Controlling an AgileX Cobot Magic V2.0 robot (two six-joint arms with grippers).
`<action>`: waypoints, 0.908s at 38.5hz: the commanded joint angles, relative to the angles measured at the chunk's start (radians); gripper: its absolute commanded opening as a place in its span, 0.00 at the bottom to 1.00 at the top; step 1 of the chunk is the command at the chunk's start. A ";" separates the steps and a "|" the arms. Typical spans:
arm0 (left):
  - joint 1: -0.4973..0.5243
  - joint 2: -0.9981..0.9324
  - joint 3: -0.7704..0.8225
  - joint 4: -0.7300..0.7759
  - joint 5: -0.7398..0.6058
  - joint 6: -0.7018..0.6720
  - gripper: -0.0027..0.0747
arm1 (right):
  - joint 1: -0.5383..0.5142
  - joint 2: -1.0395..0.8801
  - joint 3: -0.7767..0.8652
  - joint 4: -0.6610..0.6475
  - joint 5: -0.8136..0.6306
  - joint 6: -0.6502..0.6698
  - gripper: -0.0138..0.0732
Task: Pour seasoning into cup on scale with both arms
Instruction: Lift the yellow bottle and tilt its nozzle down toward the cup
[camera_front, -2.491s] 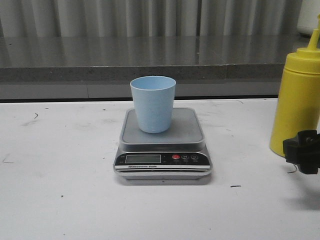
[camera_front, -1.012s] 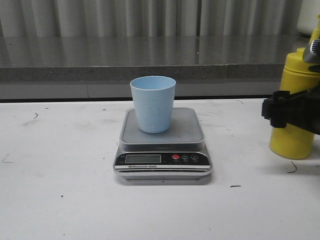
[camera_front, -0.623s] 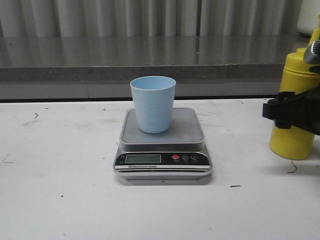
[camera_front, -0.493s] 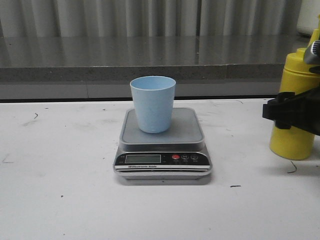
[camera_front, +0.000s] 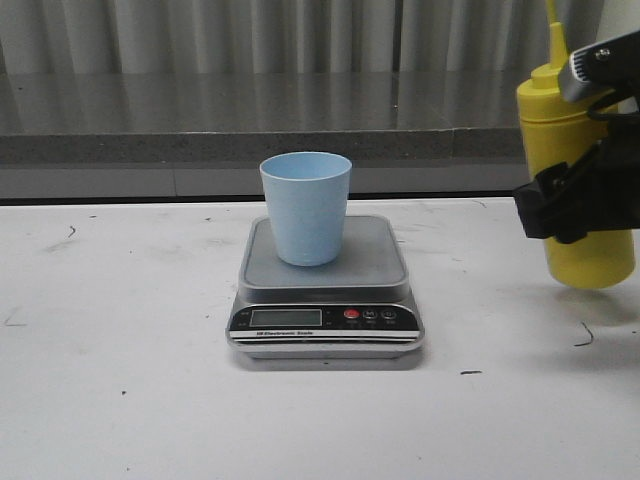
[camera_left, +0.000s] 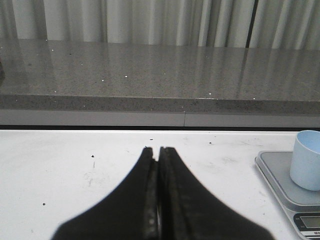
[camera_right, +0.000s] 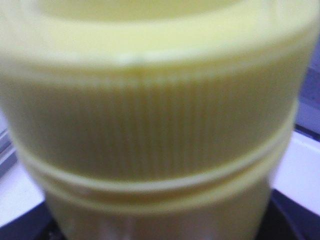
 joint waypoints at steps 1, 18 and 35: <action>0.005 -0.005 -0.025 0.000 -0.082 -0.007 0.01 | 0.002 -0.095 -0.080 -0.096 0.051 -0.048 0.54; 0.005 -0.005 -0.025 0.000 -0.082 -0.007 0.01 | 0.100 -0.140 -0.452 -0.464 0.692 -0.050 0.54; 0.005 -0.005 -0.025 0.000 -0.082 -0.007 0.01 | 0.211 -0.014 -0.727 -0.818 1.088 -0.050 0.54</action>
